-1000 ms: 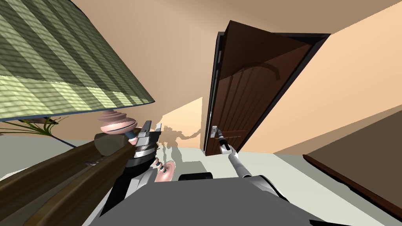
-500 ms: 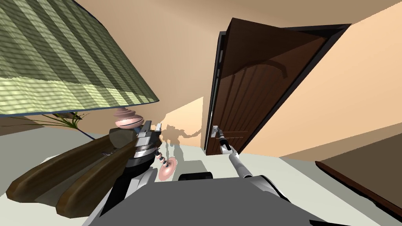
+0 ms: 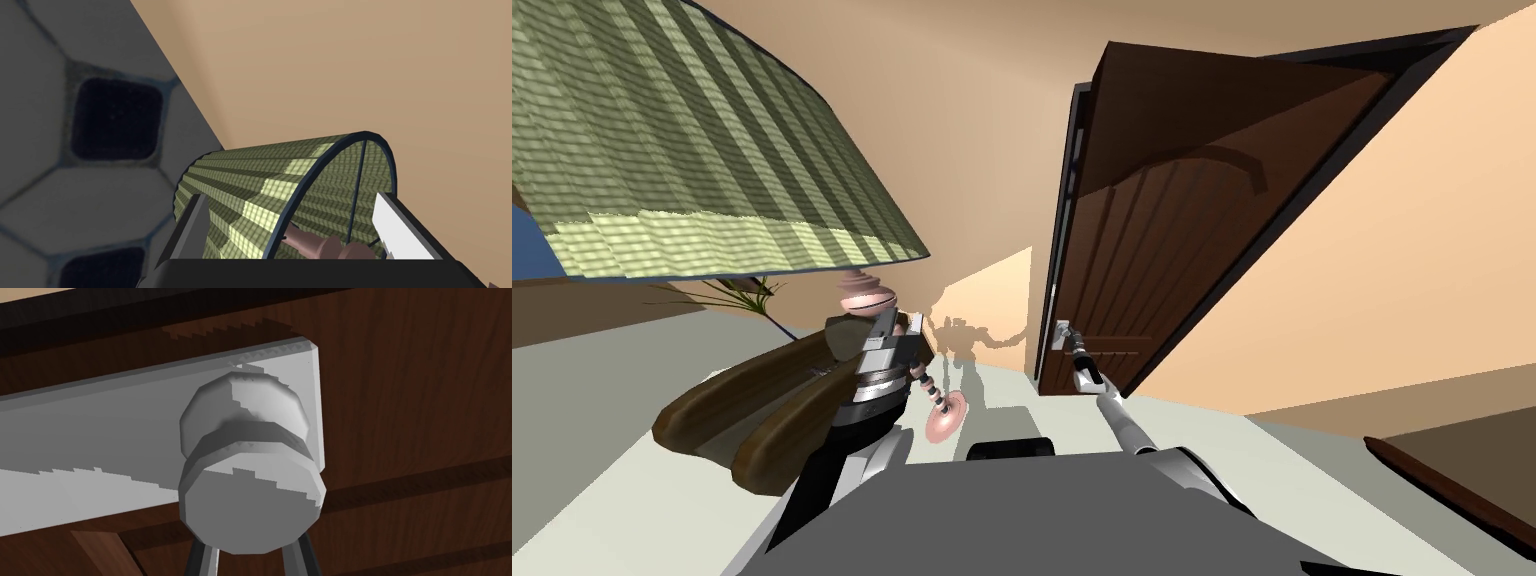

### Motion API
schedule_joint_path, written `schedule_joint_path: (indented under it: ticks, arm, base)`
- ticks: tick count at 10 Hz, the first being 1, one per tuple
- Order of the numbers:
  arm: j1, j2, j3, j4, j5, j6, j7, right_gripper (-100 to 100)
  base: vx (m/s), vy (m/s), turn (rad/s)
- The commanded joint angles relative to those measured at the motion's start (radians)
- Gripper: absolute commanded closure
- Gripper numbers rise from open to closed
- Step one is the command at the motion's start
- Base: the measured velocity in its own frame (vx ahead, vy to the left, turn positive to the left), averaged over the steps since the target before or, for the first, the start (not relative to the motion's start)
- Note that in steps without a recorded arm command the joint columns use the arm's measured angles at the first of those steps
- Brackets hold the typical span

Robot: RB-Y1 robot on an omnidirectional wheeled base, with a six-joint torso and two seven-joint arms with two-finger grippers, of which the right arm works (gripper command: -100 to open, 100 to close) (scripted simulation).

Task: Pull the door open

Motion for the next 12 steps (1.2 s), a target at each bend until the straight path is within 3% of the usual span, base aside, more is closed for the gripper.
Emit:
schedule_joint_path:
  ticks: [1,3,5,6,8,9,12]
  arm:
    - [-0.009,0.009,0.017,-0.009,-0.036,-0.006,-0.050,100]
    - [-0.009,0.009,0.017,-0.009,-0.036,-0.006,-0.055,100]
    - [-0.008,0.001,0.024,-0.007,-0.100,-0.004,-0.119,100]
    - [-0.008,0.001,0.024,-0.007,-0.100,-0.004,-0.135,100]
    - [-0.008,-0.006,0.030,-0.006,-0.165,-0.002,-0.201,100]
    - [-0.008,-0.006,0.030,-0.006,-0.165,-0.002,-0.214,100]
    - [-0.008,-0.013,0.037,-0.004,-0.226,-0.001,-0.291,100]
  base:
    - [-0.052,-0.031,0.132]
    - [-0.028,-0.018,0.033]
    - [-0.048,-0.036,0.154]
    - [-0.050,-0.045,0.083]
    - [-0.069,-0.042,0.156]
    - [-0.058,-0.039,0.060]
    - [-0.046,-0.029,0.095]
